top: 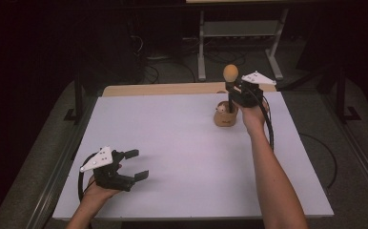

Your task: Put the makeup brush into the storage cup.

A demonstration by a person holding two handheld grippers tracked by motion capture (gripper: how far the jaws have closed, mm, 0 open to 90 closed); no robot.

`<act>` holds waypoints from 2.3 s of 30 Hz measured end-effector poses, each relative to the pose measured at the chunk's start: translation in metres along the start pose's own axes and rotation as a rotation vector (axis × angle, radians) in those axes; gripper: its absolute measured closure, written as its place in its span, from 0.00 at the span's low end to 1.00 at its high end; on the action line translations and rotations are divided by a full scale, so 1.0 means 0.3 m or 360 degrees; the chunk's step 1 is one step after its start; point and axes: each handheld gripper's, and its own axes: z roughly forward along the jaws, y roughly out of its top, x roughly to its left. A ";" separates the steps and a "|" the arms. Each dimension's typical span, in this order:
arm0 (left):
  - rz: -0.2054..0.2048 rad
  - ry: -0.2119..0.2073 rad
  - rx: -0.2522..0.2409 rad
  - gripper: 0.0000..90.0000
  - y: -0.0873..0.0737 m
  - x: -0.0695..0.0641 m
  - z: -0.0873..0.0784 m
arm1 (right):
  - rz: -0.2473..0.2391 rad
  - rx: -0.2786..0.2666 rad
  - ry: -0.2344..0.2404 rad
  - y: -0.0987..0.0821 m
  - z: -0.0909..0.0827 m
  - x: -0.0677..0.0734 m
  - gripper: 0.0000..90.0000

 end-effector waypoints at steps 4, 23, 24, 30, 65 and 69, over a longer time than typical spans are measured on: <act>0.0000 -0.0001 0.0001 0.14 0.000 0.000 0.000 | -0.0006 0.0031 0.0004 -0.006 0.005 0.002 0.68; -0.0009 0.0004 -0.0008 0.14 0.000 0.002 -0.004 | 0.0014 0.0179 0.0057 -0.038 0.028 0.003 0.50; -0.0012 0.0003 -0.0007 0.14 0.000 0.001 -0.002 | 0.0030 0.0185 0.0047 -0.038 0.026 0.003 0.46; -0.0005 -0.0002 -0.0005 0.14 0.002 -0.004 0.001 | 0.0093 0.0170 0.0076 -0.045 -0.003 -0.010 0.37; -0.0015 0.0019 0.0013 0.14 0.000 0.011 -0.003 | 0.0036 0.0087 0.0314 -0.095 -0.216 0.058 0.08; -0.0016 0.0019 0.0014 0.14 0.000 0.009 -0.003 | 0.0026 0.0094 0.0325 -0.100 -0.229 0.064 0.08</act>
